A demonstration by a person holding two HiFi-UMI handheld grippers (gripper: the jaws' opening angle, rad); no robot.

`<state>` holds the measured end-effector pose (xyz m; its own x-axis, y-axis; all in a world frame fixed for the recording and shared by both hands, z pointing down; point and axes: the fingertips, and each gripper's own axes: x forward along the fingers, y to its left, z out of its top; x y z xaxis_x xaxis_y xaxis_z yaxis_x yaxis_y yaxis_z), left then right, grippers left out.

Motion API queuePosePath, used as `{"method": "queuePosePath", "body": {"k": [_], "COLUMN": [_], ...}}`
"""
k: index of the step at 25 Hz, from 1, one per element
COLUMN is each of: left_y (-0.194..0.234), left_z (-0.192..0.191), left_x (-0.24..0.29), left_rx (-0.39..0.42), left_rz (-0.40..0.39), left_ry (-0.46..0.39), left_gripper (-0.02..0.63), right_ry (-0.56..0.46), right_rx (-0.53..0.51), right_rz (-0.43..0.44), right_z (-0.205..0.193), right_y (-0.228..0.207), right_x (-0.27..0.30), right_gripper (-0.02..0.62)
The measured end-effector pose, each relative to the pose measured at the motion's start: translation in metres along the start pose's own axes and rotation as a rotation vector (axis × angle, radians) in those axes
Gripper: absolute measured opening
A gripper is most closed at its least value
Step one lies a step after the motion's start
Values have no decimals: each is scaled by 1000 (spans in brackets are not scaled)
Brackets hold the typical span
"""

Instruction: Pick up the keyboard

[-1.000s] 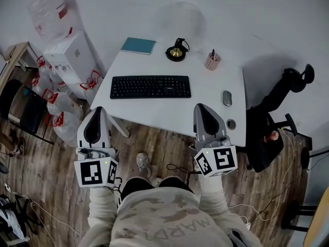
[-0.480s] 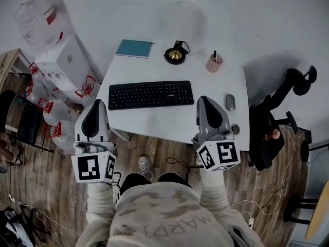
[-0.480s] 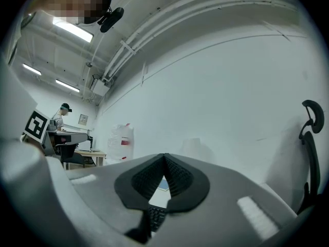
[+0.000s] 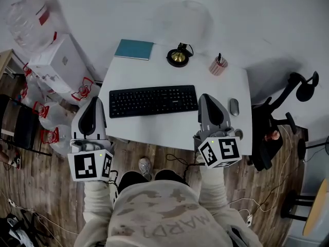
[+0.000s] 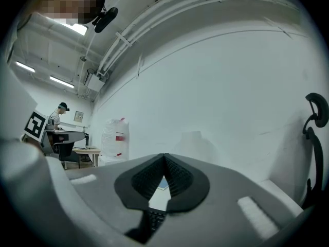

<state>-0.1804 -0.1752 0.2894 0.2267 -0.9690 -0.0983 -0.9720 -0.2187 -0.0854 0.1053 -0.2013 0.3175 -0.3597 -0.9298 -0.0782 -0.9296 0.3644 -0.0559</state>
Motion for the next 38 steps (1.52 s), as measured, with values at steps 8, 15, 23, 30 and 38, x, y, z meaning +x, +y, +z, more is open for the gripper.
{"method": "queuePosePath", "body": {"k": [8,15,23,30,38], "left_y": [26,44,57,58,48], "left_z": [-19,-47,-92,-138,-189], "left_x": [21,36,50,61,67], "left_rx": [-19,-37,-96,-106,-151], "left_rz": [-8,-26,9,33,49], "left_ry": [27,91,194,326,456], "left_gripper": [6,6,6,6,6], "right_ry": [40,95,202,300,401], "right_rx": [11,33,52,74,103], "right_rz": [-17,-28,-35,-25,-12], "right_z": [-16,-40,-83,-121,-161], "right_y": [1,-3,-21,-40,-57], "right_x": [29,49,66,83,91], "right_gripper": [11,11,11,11,11]}}
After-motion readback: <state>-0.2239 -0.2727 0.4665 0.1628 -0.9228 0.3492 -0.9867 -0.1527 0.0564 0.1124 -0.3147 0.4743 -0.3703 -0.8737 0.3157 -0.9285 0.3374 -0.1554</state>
